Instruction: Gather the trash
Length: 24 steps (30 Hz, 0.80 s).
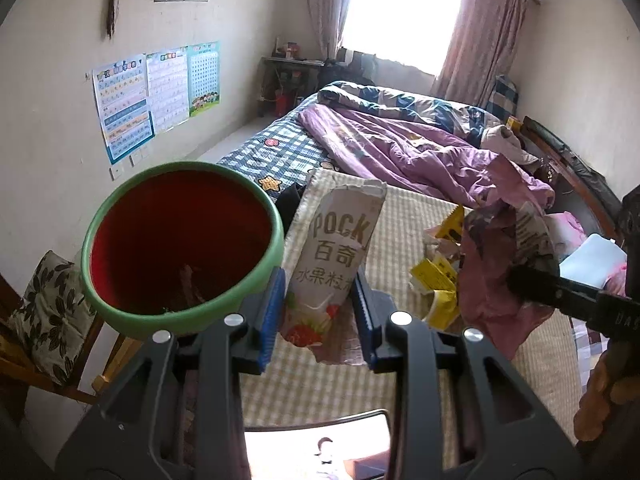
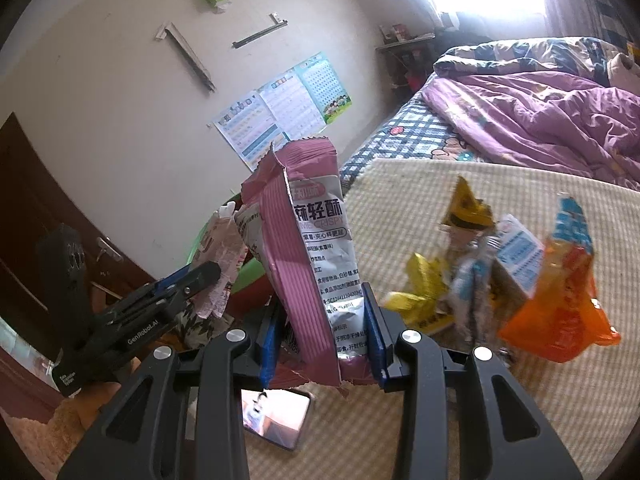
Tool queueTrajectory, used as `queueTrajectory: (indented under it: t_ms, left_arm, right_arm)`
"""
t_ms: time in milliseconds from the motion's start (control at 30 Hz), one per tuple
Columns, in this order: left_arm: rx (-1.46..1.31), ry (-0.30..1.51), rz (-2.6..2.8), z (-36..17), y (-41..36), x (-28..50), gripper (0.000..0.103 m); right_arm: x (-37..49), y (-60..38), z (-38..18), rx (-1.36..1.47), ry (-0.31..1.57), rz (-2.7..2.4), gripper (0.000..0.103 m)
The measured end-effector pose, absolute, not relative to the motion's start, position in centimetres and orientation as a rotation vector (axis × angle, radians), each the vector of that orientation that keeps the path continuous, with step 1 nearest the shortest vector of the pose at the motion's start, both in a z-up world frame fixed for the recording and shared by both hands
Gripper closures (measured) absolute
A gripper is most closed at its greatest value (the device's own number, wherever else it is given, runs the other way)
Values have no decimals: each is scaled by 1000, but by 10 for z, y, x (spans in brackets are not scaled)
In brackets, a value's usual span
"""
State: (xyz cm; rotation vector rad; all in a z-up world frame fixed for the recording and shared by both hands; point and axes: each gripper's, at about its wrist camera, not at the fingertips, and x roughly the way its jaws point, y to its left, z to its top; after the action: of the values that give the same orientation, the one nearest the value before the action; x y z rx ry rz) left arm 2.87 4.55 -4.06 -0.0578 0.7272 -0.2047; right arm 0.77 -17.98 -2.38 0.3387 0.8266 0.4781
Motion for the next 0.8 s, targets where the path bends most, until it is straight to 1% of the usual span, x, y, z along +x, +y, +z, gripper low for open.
queueTrajectory:
  t_ms: [800]
  left_arm:
    - [-70, 736, -200, -45, 143, 69, 71]
  right_arm:
    - [46, -75, -16, 337, 804, 466, 67]
